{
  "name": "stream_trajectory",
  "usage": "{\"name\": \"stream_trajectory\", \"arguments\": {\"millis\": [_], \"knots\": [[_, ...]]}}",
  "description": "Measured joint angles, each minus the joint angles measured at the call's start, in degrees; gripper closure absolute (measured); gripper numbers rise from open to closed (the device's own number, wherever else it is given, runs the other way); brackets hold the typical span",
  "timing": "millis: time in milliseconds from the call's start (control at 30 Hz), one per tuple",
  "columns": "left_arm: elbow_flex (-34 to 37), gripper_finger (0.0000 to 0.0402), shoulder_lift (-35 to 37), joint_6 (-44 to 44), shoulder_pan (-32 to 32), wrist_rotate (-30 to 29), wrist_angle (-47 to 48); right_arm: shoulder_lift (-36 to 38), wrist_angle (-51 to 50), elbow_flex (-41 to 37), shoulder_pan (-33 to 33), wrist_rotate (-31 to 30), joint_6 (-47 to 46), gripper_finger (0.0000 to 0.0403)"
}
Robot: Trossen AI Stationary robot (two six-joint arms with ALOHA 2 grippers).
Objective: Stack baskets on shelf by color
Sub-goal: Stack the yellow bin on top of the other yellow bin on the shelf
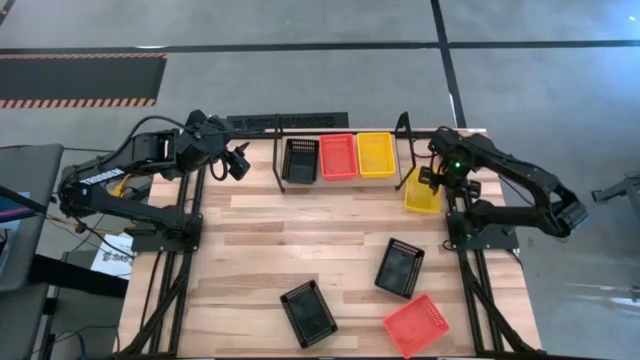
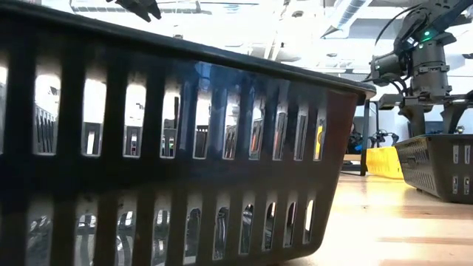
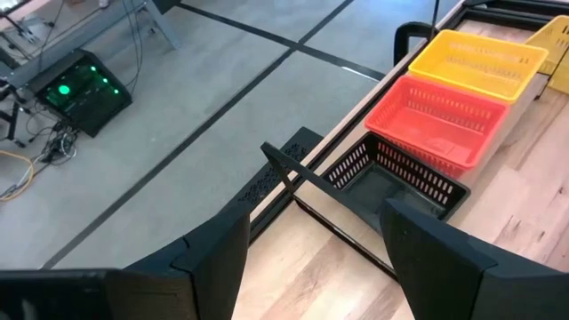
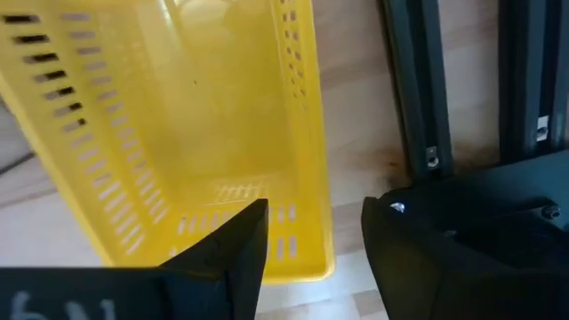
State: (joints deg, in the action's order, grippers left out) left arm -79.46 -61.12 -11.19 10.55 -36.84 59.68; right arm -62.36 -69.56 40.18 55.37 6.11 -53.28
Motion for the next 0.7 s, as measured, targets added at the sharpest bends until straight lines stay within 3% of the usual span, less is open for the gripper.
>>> {"name": "stream_trajectory", "arguments": {"millis": [233,533,700], "knots": [[0.0,0.016,0.0,-0.24,0.0,0.0,0.0,-6.77,4.29,-1.49,0.34,5.31,5.8,0.0205],[0.0,0.016,0.0,-1.4,0.0,0.57,0.0,-14.46,6.77,-4.12,0.31,6.01,9.23,0.0207],[0.0,0.016,0.0,-1.56,0.0,0.29,-0.04,-14.84,6.25,-4.37,0.31,5.96,11.24,0.0236]]}}
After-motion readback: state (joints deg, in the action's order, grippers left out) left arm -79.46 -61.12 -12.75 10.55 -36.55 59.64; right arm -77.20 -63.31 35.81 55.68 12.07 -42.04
